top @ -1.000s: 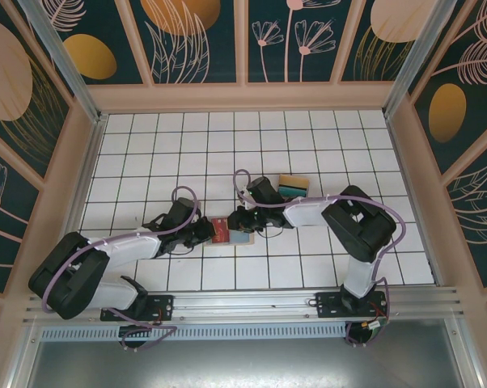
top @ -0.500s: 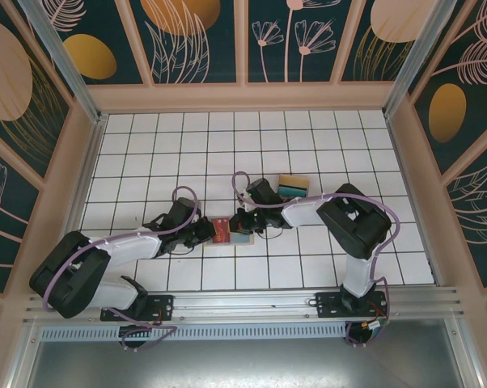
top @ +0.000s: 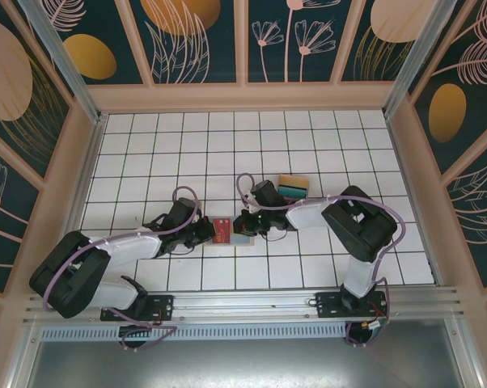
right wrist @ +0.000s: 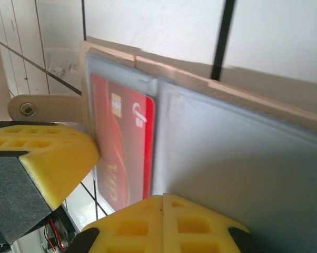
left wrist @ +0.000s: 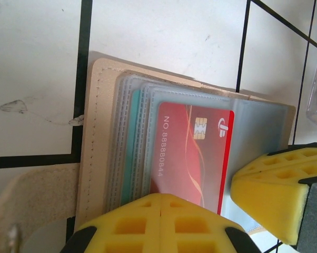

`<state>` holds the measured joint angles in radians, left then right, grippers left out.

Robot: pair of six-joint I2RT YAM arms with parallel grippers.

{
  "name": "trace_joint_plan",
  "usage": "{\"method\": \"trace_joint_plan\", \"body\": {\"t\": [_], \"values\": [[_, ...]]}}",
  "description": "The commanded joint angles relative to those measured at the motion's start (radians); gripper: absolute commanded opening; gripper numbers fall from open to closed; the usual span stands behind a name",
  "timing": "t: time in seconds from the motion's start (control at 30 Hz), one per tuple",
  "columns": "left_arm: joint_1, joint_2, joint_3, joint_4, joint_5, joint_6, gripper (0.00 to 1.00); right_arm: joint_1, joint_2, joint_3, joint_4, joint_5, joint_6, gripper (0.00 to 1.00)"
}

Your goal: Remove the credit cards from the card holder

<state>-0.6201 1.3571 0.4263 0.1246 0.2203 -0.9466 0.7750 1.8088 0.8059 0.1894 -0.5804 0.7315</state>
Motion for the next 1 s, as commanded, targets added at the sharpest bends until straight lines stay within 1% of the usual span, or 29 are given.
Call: {"method": "trace_joint_plan", "body": {"t": [0.0,0.2,0.4,0.73,0.97], "values": [[0.002,0.031,0.001,-0.106,-0.058,0.015,0.01,-0.011,-0.036,-0.013,-0.020,0.025,-0.018,0.00],[0.002,0.026,0.005,-0.096,-0.040,0.020,0.02,-0.011,-0.022,0.012,0.007,-0.009,-0.014,0.01],[0.002,0.012,0.005,-0.085,-0.036,0.018,0.02,0.007,0.004,0.051,0.016,-0.025,-0.011,0.15],[0.003,0.022,0.003,-0.077,-0.026,0.015,0.02,0.024,0.060,0.073,-0.003,-0.023,-0.012,0.17],[0.003,0.018,0.001,-0.093,-0.045,0.018,0.02,0.024,0.029,0.075,-0.059,0.013,-0.030,0.19]]}}
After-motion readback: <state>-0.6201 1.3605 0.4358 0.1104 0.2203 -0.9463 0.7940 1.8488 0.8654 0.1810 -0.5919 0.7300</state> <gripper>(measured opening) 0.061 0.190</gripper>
